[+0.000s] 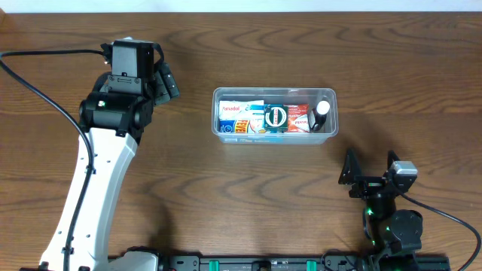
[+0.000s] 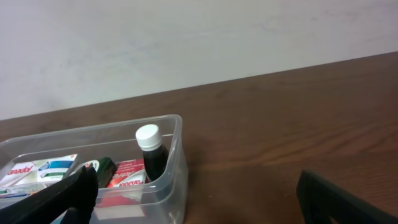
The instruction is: Pack container
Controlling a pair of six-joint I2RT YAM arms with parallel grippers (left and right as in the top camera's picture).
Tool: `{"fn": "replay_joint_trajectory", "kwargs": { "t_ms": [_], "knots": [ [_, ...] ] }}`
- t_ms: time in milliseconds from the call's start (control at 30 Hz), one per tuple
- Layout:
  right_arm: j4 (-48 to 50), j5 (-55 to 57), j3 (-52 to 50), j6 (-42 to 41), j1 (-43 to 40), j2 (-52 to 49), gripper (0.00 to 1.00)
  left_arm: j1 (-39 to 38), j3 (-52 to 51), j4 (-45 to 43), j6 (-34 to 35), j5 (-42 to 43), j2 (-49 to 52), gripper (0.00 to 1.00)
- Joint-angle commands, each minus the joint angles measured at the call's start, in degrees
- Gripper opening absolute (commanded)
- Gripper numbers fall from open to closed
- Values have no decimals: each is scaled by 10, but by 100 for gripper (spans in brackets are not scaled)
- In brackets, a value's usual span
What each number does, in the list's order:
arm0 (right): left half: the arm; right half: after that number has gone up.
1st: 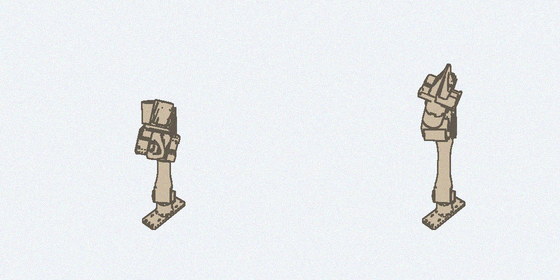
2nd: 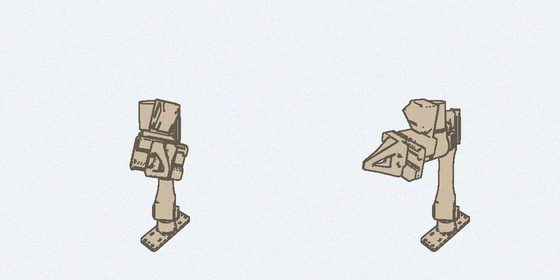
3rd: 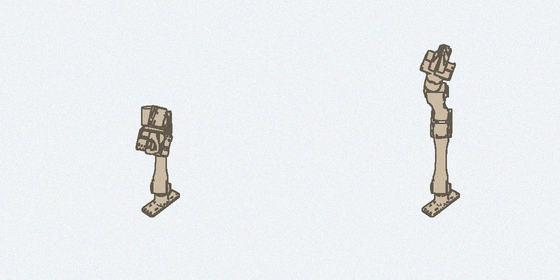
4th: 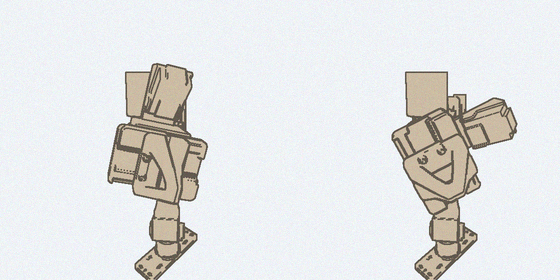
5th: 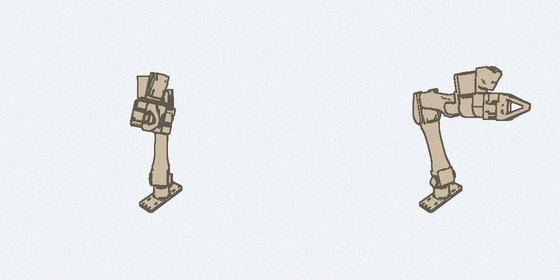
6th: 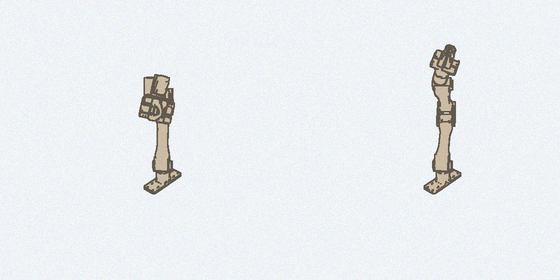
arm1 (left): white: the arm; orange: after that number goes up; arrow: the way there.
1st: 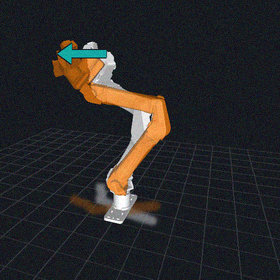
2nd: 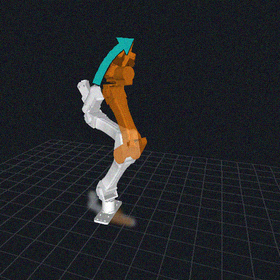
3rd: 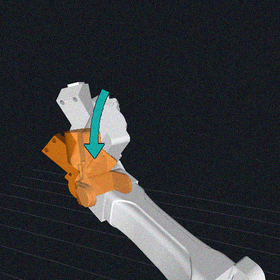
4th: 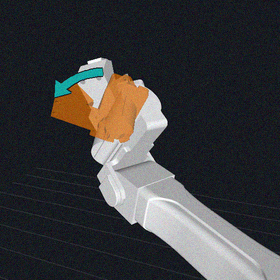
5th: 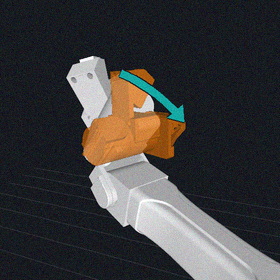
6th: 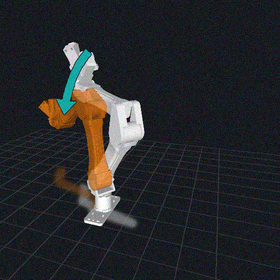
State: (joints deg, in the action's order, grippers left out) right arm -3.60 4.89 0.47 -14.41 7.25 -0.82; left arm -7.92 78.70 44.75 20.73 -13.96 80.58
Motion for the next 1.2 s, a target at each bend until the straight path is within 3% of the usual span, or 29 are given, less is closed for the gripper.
{"fn": "replay_joint_trajectory", "kwargs": {
  "t_ms": [0, 267, 600, 733, 867, 1033, 1167],
  "knots": [
    [-2, -2, -2, 8, -5, 4, 99, 2, 6, 0, -6, -9, 3, 98],
    [-2, -4, -2, 8, -5, 4, 99, 2, -48, 7, -5, 1, -89, 98],
    [-2, -4, -2, 8, -5, 4, 99, 2, -370, -28, 43, 15, -448, 98],
    [-2, -4, -2, 8, -5, 4, 99, 2, -499, -97, 44, 12, -601, 98],
    [-2, -4, -2, 8, -5, 4, 99, 3, -607, -223, 28, 7, -697, 98],
    [-2, -4, -2, 8, -5, 4, 99, 3, -700, -385, -29, 21, -725, 98],
    [-2, -4, -2, 8, -5, 3, 99, 3, -746, -445, -62, 30, -735, 98]
  ]
}}
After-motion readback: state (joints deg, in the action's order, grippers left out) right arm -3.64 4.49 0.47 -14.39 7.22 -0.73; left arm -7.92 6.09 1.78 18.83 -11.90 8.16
